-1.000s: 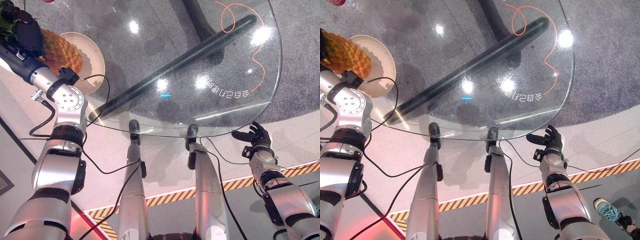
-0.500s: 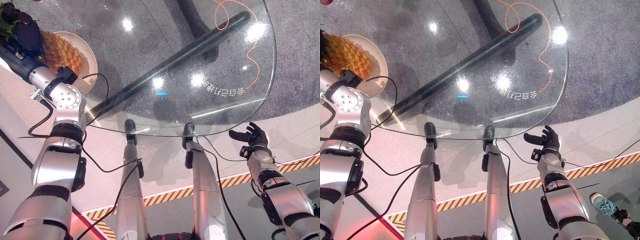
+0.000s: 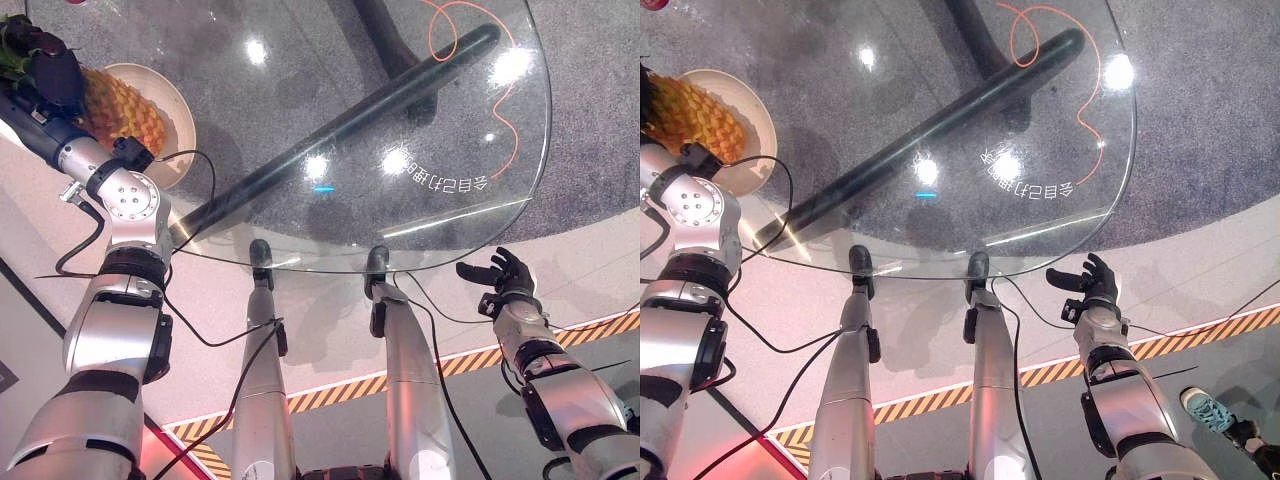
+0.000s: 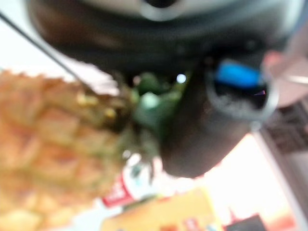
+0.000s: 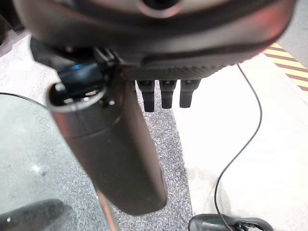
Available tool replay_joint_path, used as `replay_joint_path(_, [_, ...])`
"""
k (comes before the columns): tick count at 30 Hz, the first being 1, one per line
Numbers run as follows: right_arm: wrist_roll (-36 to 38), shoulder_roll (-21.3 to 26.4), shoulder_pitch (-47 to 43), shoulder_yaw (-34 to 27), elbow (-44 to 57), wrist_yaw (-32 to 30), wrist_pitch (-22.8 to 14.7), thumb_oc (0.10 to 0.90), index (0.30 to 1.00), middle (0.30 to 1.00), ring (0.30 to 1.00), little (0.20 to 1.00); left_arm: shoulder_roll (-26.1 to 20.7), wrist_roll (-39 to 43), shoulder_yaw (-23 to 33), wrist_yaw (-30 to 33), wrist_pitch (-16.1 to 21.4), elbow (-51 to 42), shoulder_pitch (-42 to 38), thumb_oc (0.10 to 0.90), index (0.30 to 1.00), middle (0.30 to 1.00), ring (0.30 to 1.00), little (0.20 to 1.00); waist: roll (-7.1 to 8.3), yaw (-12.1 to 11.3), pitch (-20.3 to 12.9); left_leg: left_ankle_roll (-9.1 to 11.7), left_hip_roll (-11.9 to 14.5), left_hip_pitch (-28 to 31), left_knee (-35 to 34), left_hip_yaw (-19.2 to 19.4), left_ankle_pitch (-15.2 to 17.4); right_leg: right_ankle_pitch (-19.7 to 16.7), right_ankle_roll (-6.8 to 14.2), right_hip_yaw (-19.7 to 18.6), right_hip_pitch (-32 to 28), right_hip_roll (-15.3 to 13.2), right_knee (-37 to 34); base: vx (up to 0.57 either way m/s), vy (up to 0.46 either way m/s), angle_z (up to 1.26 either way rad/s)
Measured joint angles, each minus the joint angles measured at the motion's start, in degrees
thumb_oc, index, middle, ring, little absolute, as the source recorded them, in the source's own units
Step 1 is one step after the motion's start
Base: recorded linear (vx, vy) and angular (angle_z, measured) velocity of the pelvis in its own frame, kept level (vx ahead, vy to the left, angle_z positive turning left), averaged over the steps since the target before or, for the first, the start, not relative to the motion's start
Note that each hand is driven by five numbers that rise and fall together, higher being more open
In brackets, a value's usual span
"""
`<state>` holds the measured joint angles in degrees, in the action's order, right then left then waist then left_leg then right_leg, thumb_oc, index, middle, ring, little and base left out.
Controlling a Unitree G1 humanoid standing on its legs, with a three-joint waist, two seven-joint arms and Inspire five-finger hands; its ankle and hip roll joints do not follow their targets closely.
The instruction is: Pick up the fruit to the plate
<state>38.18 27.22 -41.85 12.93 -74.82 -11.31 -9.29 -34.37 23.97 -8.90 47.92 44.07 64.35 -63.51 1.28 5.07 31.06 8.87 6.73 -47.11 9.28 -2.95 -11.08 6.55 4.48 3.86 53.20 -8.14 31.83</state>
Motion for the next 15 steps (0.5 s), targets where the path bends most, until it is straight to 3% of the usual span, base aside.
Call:
replay_joint_path(3, [0.0,0.0,0.0,0.0,0.0,0.0,0.0,0.8,0.9,0.9,0.9,0.9,0.01,0.11,-0.08,-0.03,0.0,0.01,-0.01,0.347,0.512,0.512,0.512,0.447,0.0,0.01,0.0,0.0,0.01,0.0,0.0,0.0,0.0,0.0,0.0,0.0,0.01,0.0,0.0,0.0,0.0,0.0])
replay_joint_path(4, [0.0,0.0,0.0,0.0,0.0,0.0,0.0,0.8,0.9,0.9,0.9,0.9,0.01,0.12,-0.08,-0.03,0.0,0.05,-0.01,0.446,0.596,0.596,0.596,0.546,0.0,0.01,0.0,0.0,0.01,0.0,0.0,0.0,0.0,0.0,0.0,0.0,0.01,0.0,0.0,0.0,0.0,0.0])
replay_joint_path(15, [0.0,0.0,-0.06,0.01,0.02,-0.01,-0.01,0.8,0.9,0.9,0.9,0.9,-0.03,0.91,0.0,-0.16,0.03,0.09,-0.2,0.421,0.575,0.575,0.575,0.521,0.01,-0.15,0.0,0.0,0.01,-0.01,-0.02,0.0,0.01,0.01,0.01,0.0,-0.01,0.01,-0.05,0.0,0.0,0.0])
